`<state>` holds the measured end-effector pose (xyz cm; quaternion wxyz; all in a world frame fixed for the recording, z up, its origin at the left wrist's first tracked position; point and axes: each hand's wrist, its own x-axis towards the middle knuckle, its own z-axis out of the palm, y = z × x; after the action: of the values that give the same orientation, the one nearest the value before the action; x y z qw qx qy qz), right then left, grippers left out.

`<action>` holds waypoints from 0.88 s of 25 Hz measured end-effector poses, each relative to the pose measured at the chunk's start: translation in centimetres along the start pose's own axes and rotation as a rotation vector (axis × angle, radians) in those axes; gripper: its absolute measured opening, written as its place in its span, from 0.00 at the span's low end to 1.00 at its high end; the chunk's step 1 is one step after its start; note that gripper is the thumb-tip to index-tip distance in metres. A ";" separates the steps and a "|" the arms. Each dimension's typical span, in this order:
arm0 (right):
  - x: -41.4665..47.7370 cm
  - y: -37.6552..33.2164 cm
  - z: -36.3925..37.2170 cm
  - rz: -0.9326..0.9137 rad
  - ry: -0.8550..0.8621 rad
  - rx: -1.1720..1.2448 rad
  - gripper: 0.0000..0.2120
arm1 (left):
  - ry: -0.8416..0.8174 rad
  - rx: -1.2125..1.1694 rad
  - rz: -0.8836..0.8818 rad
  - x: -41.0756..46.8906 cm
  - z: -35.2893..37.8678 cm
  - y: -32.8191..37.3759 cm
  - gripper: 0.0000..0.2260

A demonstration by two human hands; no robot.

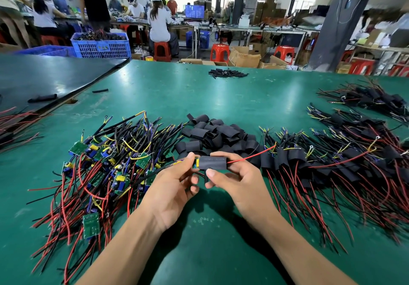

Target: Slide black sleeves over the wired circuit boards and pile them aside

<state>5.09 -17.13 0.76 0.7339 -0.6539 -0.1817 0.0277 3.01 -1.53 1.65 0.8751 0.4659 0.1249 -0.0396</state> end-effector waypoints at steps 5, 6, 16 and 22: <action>0.0 0.0 0.2 0.024 0.000 0.057 0.15 | -0.031 0.056 0.015 -0.2 0.2 -0.5 0.08; -0.1 0.1 0.2 0.029 -0.002 0.074 0.15 | -0.040 0.060 0.010 -0.2 0.3 -0.5 0.09; 0.2 0.1 0.0 0.094 -0.012 0.128 0.18 | -0.034 0.085 0.066 -0.4 0.2 -0.2 0.19; 0.4 -0.2 -0.1 0.204 -0.035 0.211 0.16 | -0.018 0.075 0.076 -0.3 0.1 -0.3 0.17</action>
<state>5.44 -17.18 0.99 0.7886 -0.5876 -0.1231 0.1327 2.73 -1.80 1.56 0.8590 0.5023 0.0976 -0.0151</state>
